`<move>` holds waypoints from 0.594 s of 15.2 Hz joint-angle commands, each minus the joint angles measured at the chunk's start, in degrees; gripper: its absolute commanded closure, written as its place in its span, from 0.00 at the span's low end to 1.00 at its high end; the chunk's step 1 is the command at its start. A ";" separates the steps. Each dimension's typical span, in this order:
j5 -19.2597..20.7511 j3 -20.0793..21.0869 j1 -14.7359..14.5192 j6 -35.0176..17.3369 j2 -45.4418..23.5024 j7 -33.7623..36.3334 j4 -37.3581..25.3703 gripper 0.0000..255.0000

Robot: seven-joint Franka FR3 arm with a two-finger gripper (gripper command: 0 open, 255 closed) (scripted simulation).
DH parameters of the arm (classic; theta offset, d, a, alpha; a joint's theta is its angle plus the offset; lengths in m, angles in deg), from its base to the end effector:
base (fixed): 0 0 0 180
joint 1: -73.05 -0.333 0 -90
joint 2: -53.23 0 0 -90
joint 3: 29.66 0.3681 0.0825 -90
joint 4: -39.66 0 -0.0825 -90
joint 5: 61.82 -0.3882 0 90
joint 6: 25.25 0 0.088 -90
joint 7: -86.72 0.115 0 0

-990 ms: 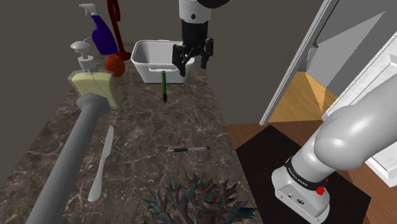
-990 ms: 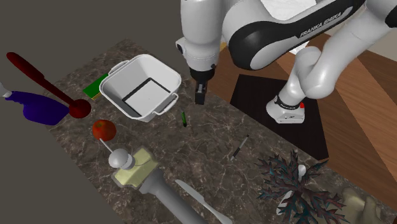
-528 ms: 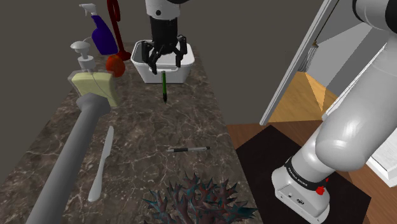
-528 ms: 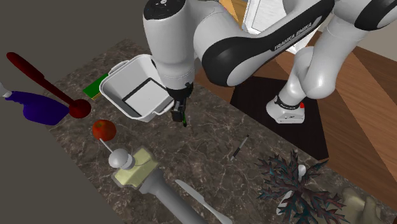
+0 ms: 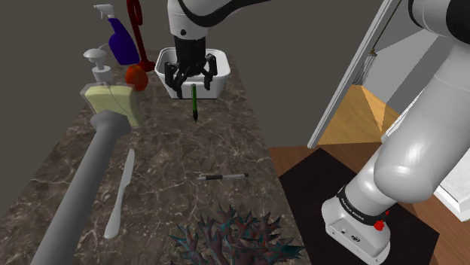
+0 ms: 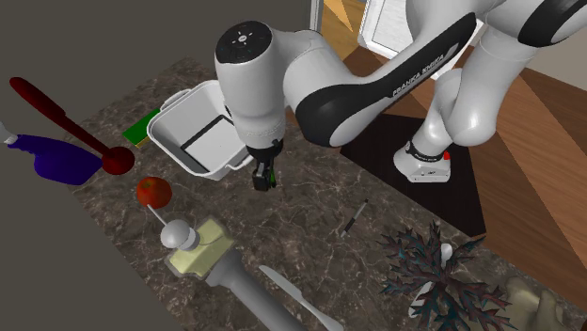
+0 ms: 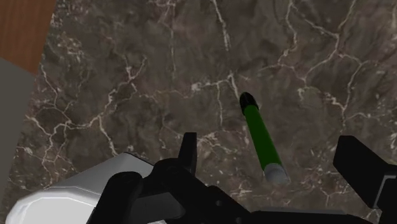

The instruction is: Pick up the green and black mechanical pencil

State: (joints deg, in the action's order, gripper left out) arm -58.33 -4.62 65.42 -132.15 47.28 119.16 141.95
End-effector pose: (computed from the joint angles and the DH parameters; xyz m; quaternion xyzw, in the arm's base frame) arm 0.5117 0.3100 0.5359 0.9999 0.0102 -0.0018 0.0096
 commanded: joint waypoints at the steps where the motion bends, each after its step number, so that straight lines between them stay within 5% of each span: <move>1: 0.04 0.01 -0.02 -0.54 -0.07 0.06 0.45 0.00; 2: 0.04 0.02 -0.03 -0.52 -0.06 0.08 0.45 1.00; 9: 0.02 0.00 0.00 -0.54 -0.02 0.04 0.50 1.00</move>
State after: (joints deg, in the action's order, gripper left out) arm -58.31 -4.62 65.42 -132.69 47.27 119.20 142.42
